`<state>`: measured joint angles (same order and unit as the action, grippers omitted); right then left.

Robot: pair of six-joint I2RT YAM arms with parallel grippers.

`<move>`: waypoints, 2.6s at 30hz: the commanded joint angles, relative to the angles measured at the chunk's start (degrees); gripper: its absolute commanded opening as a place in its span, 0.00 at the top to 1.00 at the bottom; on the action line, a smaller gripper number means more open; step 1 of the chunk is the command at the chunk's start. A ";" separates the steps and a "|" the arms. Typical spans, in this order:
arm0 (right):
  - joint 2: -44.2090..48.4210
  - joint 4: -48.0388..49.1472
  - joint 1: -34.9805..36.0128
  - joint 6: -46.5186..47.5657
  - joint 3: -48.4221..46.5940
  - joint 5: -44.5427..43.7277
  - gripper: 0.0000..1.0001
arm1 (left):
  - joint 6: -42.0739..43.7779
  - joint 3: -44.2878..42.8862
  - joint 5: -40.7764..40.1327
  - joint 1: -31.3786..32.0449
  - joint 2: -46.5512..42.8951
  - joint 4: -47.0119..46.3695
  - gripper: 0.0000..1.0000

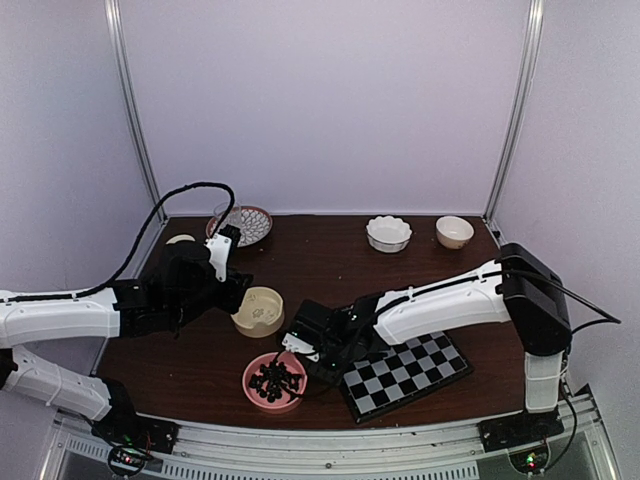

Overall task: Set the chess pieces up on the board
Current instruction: Pick up the knight at the center of the board, then pass from the right arm to the left

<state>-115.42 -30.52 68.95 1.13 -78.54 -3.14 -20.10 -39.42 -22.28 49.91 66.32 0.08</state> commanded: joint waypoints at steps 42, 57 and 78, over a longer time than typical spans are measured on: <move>22.92 25.40 0.75 0.71 24.78 -10.33 0.83 | -14.49 -10.31 42.23 -0.85 8.92 -1.02 0.56; 27.72 32.94 0.76 2.39 29.71 -10.33 0.84 | -30.06 -13.57 64.54 -3.88 24.51 -9.21 0.58; 31.48 36.84 1.37 4.24 32.32 -7.96 0.85 | -41.83 -12.00 71.73 -4.11 31.93 -21.98 0.64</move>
<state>-85.19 4.82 69.80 4.80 -47.20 -11.70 -59.77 -51.27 47.42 46.28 96.40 -17.63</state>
